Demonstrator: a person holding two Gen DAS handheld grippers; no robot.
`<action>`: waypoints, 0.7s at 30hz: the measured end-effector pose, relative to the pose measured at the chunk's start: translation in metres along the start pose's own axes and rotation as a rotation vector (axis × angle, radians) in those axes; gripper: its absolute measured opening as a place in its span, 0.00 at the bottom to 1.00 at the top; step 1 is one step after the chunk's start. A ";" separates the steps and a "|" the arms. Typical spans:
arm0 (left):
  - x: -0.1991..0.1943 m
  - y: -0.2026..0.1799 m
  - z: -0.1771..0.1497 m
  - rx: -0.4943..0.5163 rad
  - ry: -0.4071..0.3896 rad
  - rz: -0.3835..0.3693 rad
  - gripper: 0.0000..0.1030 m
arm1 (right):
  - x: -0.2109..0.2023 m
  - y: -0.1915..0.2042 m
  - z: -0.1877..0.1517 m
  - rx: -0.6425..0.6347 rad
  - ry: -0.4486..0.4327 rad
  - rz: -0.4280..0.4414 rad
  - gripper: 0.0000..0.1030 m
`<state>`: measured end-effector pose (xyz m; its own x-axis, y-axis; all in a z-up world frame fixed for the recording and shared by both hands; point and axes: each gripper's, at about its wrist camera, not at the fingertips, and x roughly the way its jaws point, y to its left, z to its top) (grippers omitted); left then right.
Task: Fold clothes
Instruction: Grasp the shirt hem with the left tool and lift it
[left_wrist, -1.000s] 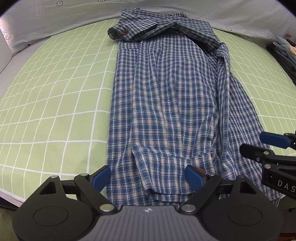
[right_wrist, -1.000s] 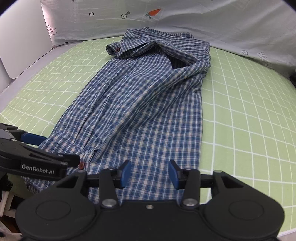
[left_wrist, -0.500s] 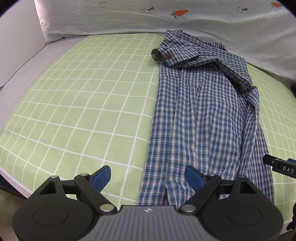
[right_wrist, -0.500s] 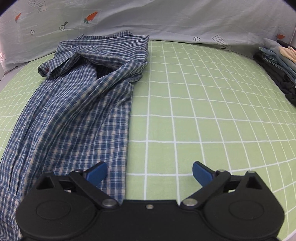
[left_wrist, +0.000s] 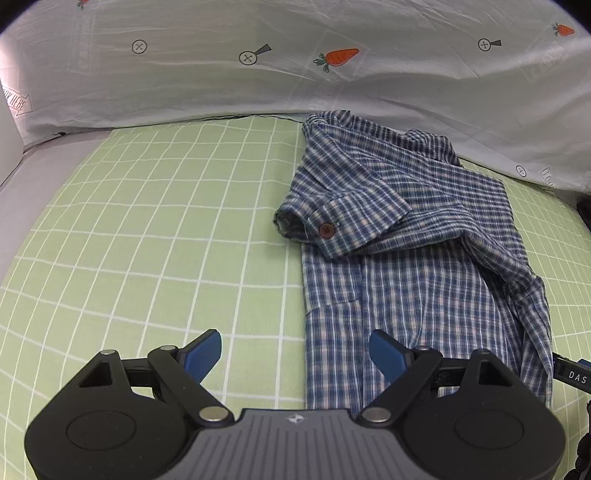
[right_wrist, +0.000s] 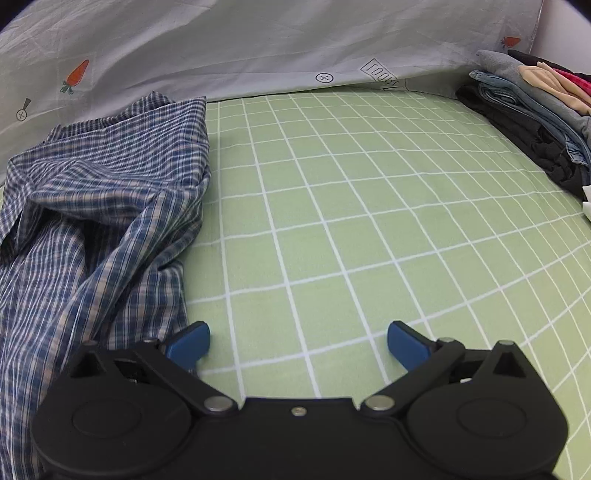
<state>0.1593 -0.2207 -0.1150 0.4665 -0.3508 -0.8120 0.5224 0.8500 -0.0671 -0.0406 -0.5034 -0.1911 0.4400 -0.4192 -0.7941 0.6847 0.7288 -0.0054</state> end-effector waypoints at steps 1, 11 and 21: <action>0.006 -0.002 0.009 0.021 -0.006 -0.008 0.85 | 0.004 0.001 0.004 0.005 -0.005 -0.004 1.00; 0.080 -0.033 0.054 0.251 -0.054 0.017 0.85 | 0.014 0.008 0.006 0.007 -0.114 -0.012 1.00; 0.070 0.007 0.068 0.079 -0.170 -0.007 0.14 | 0.018 0.012 -0.001 0.015 -0.215 -0.024 1.00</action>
<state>0.2437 -0.2661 -0.1330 0.5730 -0.4238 -0.7014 0.5777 0.8160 -0.0211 -0.0254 -0.5016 -0.2062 0.5364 -0.5431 -0.6460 0.7041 0.7100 -0.0123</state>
